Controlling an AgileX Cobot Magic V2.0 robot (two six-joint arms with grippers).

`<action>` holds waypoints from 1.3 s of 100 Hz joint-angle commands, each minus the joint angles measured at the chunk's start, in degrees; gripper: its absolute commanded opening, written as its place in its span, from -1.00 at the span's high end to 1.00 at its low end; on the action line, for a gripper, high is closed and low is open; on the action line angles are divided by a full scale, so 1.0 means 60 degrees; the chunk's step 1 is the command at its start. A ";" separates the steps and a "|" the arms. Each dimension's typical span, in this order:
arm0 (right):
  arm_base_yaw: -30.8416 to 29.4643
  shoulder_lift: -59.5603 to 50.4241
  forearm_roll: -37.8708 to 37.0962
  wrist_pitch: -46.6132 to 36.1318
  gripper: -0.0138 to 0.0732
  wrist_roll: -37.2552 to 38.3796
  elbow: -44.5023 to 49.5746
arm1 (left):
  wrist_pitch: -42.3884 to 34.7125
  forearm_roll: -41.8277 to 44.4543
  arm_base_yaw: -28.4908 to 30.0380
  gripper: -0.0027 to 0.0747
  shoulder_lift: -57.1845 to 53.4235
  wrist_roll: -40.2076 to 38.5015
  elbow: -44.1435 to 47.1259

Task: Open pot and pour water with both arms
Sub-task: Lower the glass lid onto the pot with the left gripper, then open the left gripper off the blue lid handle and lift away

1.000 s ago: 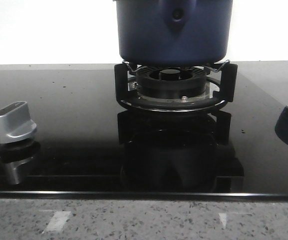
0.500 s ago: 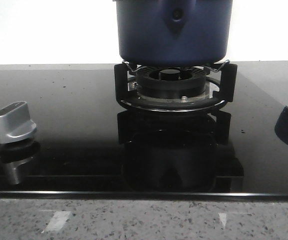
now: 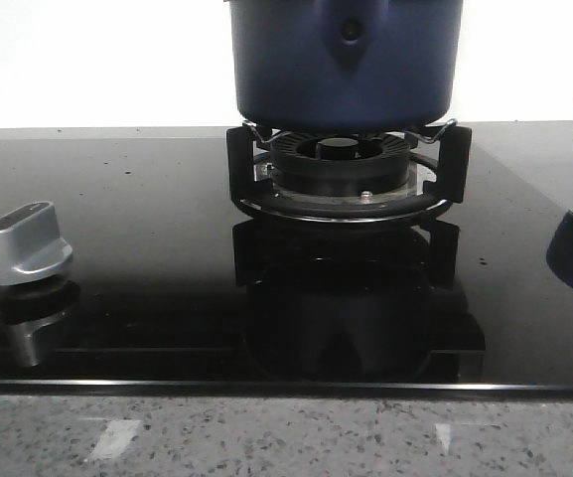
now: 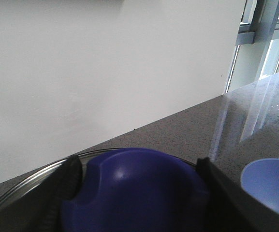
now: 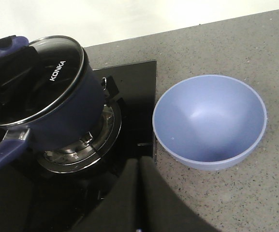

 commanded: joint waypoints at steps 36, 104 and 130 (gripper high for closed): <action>0.0027 -0.0014 -0.0038 -0.0685 0.84 -0.0120 -0.0202 | -0.1046 -0.0021 0.0013 -0.48 -0.0413 -0.0028 -0.0496; 0.0027 -0.0979 -0.0203 -0.2848 0.84 -0.1671 0.1050 | 0.4033 0.0444 0.0655 0.65 -0.5759 0.0080 0.1245; 0.0027 -0.3679 -0.0203 -0.3677 0.84 -0.1886 0.3572 | 0.4079 0.0529 0.0744 0.98 -1.0746 0.0080 0.5063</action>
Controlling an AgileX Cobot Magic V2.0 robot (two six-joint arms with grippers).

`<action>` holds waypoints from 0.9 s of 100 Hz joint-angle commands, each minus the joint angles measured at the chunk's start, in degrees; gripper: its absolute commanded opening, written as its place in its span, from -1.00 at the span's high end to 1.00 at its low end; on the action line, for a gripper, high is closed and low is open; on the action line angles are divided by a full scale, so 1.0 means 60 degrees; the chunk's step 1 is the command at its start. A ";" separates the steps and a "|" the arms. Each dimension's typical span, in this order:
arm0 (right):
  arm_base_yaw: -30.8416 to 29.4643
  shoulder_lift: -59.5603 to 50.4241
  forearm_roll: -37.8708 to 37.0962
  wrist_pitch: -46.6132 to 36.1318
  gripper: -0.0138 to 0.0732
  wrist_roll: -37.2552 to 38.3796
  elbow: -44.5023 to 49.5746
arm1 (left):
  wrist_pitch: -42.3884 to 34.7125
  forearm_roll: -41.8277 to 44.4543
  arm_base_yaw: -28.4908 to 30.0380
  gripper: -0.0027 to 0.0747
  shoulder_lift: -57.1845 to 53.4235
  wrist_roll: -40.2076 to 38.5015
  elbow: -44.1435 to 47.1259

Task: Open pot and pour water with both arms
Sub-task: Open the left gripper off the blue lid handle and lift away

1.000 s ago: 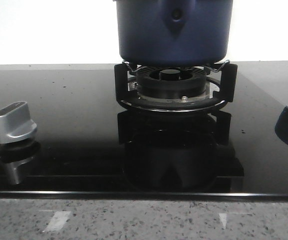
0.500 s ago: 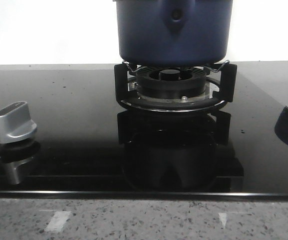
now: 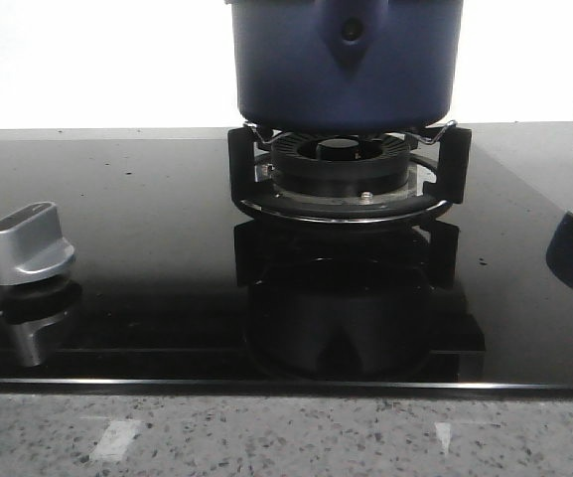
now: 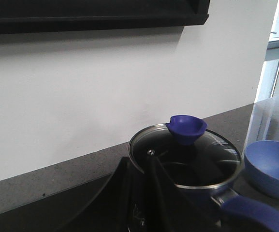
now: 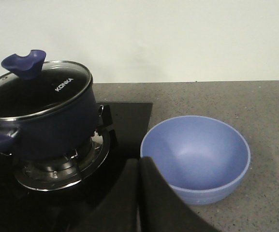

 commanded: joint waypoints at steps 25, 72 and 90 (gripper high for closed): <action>0.0027 -0.2149 -0.0062 -0.1220 0.84 -0.0150 0.1430 | 0.1747 0.0648 0.0275 0.98 -0.5626 -0.0004 0.2455; 0.0027 -0.2154 -0.0062 -0.1145 0.84 -0.0150 0.1430 | 0.3139 0.0765 0.0468 0.98 -0.6794 -0.0004 0.2543; 0.0027 -0.2154 -0.0062 -0.1145 0.84 -0.0150 0.1430 | 0.3139 0.0746 0.0468 0.98 -0.6794 -0.0004 0.2543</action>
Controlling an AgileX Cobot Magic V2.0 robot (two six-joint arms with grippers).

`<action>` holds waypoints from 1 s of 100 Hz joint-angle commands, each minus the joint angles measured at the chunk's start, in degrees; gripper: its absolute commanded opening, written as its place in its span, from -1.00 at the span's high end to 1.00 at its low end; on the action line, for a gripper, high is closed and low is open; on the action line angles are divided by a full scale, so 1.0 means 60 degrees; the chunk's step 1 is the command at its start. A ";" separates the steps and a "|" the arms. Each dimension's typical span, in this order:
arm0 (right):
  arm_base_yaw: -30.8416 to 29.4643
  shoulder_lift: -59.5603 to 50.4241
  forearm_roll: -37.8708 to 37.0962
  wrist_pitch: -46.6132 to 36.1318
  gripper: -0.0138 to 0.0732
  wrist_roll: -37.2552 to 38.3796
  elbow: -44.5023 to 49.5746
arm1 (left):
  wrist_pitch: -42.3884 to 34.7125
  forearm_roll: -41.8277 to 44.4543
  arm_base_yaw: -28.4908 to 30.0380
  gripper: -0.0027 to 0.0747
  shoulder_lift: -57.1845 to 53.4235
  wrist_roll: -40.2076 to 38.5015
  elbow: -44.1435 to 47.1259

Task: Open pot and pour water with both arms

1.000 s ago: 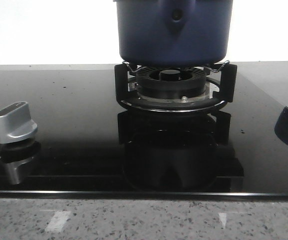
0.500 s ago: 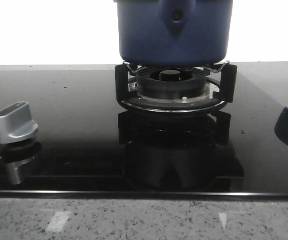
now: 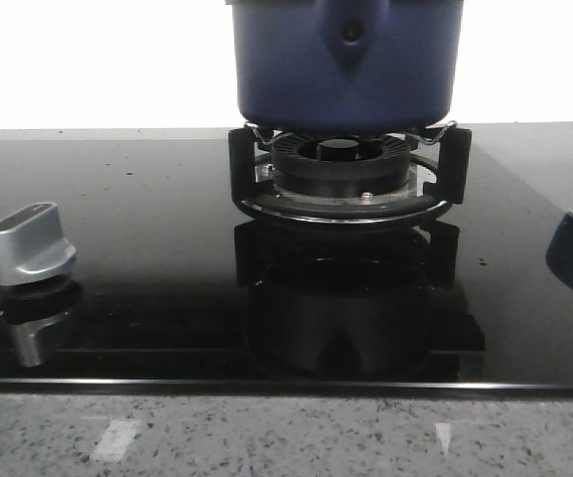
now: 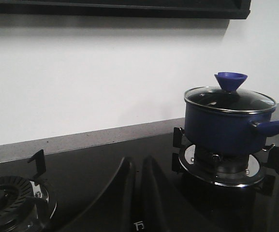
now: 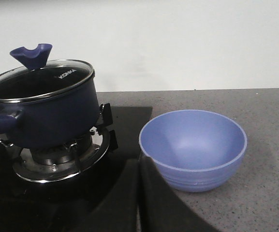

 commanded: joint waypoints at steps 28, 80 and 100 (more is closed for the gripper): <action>0.0027 0.0124 -0.0062 -0.0769 0.84 -0.0113 -0.0195 | -0.0622 0.0067 0.0024 0.98 0.0139 -0.0026 -0.0212; 0.0027 0.0124 -0.0062 -0.0769 0.84 -0.0113 -0.0195 | -0.4597 0.0915 0.0330 0.98 0.0173 -0.0026 0.2792; 0.0027 0.0124 -0.0062 -0.0769 0.84 -0.0113 -0.0195 | -0.5922 -0.1377 0.1368 0.98 0.0173 0.0189 0.4608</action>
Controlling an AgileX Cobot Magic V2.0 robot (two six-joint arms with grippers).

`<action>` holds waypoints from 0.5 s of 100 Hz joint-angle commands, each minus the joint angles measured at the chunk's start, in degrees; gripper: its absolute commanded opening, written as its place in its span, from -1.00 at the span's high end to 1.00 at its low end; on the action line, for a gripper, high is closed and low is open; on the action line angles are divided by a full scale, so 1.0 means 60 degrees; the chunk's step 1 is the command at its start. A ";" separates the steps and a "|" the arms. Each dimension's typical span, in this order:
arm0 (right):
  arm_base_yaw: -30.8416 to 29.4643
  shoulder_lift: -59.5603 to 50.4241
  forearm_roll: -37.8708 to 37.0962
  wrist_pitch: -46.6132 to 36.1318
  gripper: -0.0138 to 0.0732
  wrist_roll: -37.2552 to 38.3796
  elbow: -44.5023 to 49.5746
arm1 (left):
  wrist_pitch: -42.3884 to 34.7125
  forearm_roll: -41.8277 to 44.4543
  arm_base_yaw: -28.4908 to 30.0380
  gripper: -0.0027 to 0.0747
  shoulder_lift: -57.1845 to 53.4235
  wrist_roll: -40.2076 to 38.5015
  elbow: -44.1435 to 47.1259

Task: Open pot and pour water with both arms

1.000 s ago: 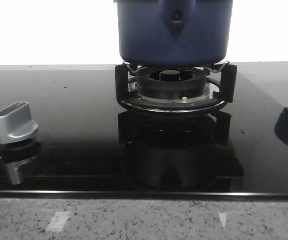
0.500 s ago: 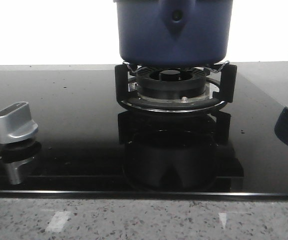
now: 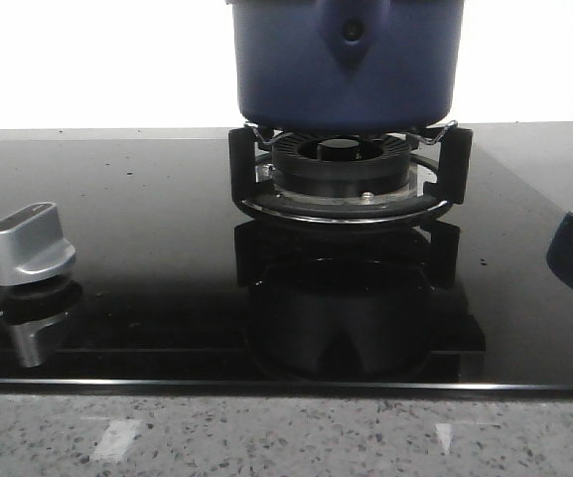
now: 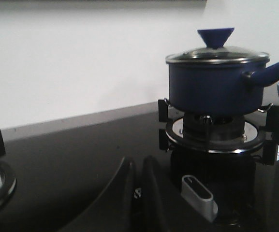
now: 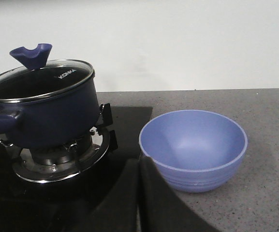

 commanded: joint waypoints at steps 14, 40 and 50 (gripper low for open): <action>0.0027 0.0124 -0.0062 -0.0769 0.84 -0.0096 -0.0195 | -0.1195 -0.2456 0.1442 0.98 0.0173 0.0766 0.0960; 0.0027 0.0124 -0.0062 -0.0769 0.84 -0.0096 -0.0195 | 0.0814 -0.3289 0.3334 0.98 0.0173 0.0866 0.0978; 0.0027 0.0124 -0.0062 -0.0769 0.84 -0.0096 -0.0195 | 0.1869 -0.3500 0.3807 0.98 0.0173 0.1344 0.0978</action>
